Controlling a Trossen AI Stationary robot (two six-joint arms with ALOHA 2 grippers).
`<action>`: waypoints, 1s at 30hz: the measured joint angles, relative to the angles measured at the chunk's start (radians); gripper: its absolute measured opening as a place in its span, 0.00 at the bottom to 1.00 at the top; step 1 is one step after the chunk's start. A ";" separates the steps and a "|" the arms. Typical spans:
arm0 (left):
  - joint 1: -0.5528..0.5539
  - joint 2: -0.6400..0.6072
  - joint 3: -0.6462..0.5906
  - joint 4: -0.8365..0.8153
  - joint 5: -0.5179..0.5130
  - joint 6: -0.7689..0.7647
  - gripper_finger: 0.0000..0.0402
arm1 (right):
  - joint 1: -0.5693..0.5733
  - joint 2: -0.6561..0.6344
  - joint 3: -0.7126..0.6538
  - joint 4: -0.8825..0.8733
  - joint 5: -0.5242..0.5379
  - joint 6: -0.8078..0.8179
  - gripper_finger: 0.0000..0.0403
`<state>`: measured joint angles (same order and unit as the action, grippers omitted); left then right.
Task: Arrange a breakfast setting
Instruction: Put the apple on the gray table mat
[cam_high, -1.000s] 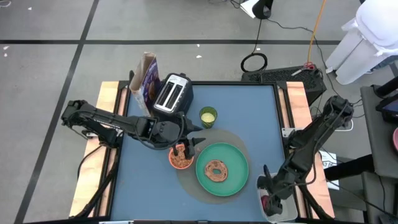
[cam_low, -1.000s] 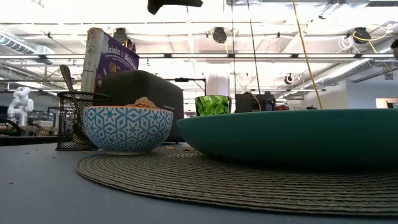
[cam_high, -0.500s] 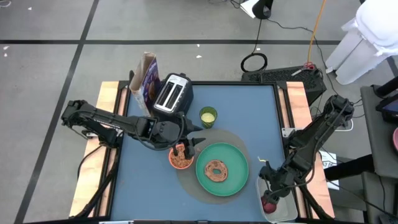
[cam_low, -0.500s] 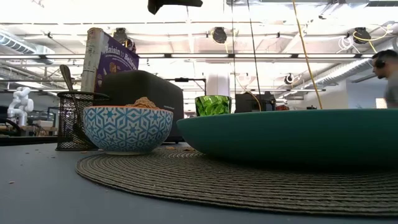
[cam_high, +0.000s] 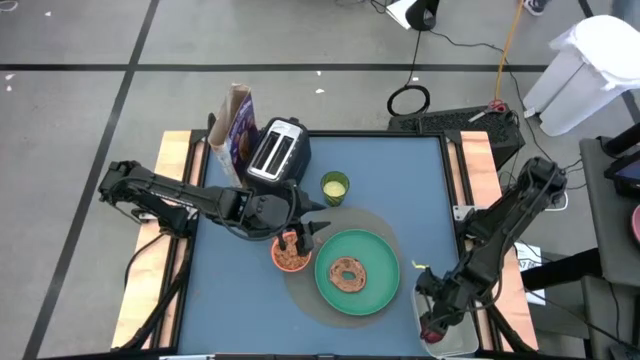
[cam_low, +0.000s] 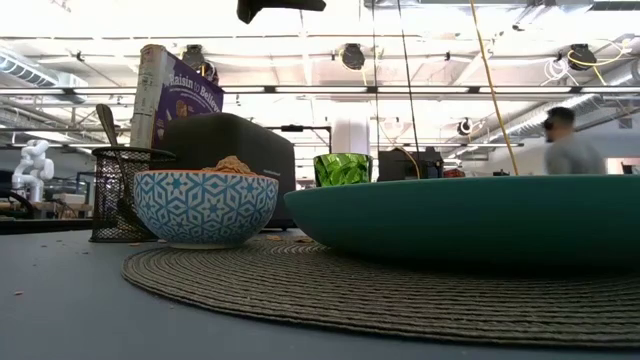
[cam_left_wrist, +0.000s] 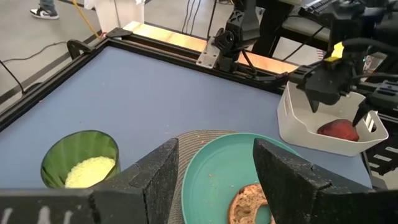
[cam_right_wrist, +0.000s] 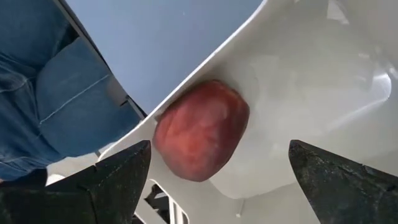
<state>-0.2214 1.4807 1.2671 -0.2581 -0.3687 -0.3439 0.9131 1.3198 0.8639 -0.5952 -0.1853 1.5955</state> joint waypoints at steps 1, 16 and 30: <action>0.000 0.000 0.000 0.000 0.000 -0.001 0.53 | 0.000 0.006 0.000 0.002 0.000 0.000 0.93; 0.000 0.000 0.000 0.000 0.000 -0.004 0.53 | 0.000 0.098 0.000 0.060 -0.002 -0.022 0.93; 0.000 0.000 0.000 0.000 0.000 0.009 0.53 | -0.002 0.166 0.003 0.010 -0.079 -0.037 0.93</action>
<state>-0.2214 1.4807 1.2671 -0.2581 -0.3687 -0.3352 0.9108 1.4859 0.8669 -0.5855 -0.2641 1.5582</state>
